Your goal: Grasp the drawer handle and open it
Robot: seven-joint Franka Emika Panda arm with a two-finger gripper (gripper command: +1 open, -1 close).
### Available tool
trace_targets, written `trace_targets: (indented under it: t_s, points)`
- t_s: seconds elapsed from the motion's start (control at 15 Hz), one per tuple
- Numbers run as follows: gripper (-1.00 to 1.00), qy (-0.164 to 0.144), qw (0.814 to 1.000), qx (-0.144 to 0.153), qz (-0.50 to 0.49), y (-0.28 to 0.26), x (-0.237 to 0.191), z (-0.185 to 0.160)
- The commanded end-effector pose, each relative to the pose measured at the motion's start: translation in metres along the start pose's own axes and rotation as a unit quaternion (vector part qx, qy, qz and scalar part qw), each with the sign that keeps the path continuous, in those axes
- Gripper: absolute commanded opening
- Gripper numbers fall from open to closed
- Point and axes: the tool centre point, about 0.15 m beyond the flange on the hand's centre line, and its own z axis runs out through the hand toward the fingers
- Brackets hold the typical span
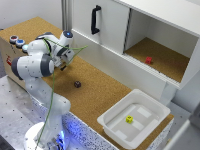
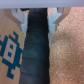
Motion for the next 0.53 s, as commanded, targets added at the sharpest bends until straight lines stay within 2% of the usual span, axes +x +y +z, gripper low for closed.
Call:
trace_targets:
  t_s: [0.0,0.47]
  points:
    - [-1.0,0.019,0.998,0.062,-0.004,0.049,-0.019,0.017]
    - [-1.0,0.03,0.998,0.051,0.005,0.072,-0.017,0.003]
